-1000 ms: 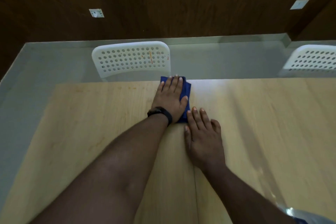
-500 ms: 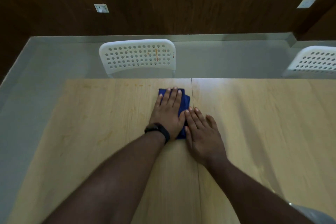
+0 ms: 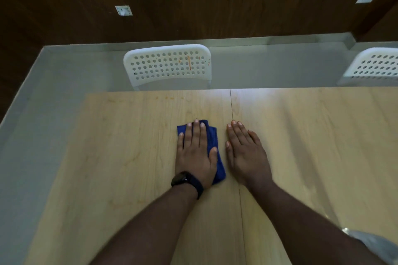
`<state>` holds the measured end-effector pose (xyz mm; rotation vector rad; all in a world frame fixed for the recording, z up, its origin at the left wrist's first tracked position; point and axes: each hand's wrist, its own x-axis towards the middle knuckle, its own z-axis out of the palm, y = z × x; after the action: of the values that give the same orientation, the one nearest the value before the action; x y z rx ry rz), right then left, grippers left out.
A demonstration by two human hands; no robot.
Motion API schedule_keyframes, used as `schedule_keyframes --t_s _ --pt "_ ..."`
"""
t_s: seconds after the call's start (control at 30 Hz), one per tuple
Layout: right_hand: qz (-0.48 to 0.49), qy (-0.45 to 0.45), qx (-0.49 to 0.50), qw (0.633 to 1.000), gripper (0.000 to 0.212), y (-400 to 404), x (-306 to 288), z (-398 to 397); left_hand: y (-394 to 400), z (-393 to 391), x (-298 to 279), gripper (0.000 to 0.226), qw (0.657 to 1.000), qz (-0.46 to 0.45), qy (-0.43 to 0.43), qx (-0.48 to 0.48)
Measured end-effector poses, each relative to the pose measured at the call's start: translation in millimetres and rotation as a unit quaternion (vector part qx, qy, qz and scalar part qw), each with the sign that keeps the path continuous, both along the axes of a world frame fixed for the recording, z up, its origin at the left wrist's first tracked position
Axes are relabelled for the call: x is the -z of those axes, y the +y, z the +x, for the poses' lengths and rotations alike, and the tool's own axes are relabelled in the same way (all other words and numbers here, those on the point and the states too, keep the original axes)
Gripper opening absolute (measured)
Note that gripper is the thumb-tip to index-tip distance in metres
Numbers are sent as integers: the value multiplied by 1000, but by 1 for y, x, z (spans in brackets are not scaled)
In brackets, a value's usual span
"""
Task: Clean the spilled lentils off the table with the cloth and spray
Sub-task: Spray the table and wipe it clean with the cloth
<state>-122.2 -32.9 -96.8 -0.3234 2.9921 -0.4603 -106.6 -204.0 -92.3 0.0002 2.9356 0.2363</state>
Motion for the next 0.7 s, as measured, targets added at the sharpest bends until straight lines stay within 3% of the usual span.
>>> schedule_keyframes --t_s 0.2,0.33,0.47,0.6,0.7 --pt "-7 18 14 1000 60 0 4 0 11 -90 5 72 991 -10 44 123" --pt "-25 25 36 999 59 2 5 -1 15 -136 5 71 997 0 50 51" --pt "-11 22 26 999 57 2 3 -1 19 -84 7 72 997 11 48 -57" --pt "1 18 20 1000 59 3 -1 1 16 8 2 74 1000 16 22 -10" --pt "2 18 22 1000 60 1 -2 1 7 24 1 76 999 6 16 28"
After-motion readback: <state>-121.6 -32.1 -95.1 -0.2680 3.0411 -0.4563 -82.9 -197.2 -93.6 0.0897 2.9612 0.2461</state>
